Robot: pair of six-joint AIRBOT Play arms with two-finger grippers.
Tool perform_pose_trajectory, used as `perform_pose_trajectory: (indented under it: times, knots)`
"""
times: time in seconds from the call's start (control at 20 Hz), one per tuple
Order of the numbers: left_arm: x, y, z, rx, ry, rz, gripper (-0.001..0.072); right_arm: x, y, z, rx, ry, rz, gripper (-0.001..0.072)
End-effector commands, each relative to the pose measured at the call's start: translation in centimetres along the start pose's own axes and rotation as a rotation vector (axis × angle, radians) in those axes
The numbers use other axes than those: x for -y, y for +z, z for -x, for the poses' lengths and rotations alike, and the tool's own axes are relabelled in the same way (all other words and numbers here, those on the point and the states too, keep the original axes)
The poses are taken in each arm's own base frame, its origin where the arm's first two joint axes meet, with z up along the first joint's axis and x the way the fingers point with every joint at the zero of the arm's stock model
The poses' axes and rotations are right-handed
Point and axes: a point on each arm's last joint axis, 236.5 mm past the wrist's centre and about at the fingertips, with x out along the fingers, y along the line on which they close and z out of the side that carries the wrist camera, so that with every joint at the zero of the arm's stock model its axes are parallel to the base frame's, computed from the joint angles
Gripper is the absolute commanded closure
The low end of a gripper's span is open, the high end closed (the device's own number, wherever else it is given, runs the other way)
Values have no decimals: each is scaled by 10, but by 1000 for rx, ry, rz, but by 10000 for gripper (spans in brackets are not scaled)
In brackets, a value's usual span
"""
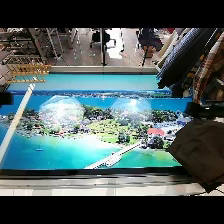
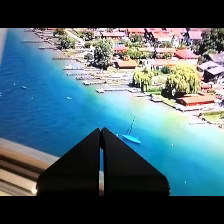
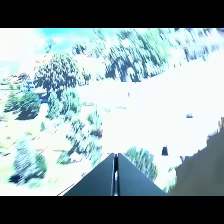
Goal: Fold the clothes and pants, and hang the long-sleeved shirts on hangers.
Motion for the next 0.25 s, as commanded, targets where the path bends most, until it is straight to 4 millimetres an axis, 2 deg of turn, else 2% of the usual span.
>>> perform_pose_trajectory:
  times: [0.0, 0.1, 0.2]
  knots:
    - [-21, 6, 14, 59, 51, 109, 700, -15, 43, -12, 190, -93, 163, 697]
    - [-21, 6, 13, 57, 51, 108, 700, -15, 62, -7, 271, -102, 164, 698]
    - [-21, 6, 13, 58, 51, 108, 700, -15, 71, -4, 310, -107, 165, 698]
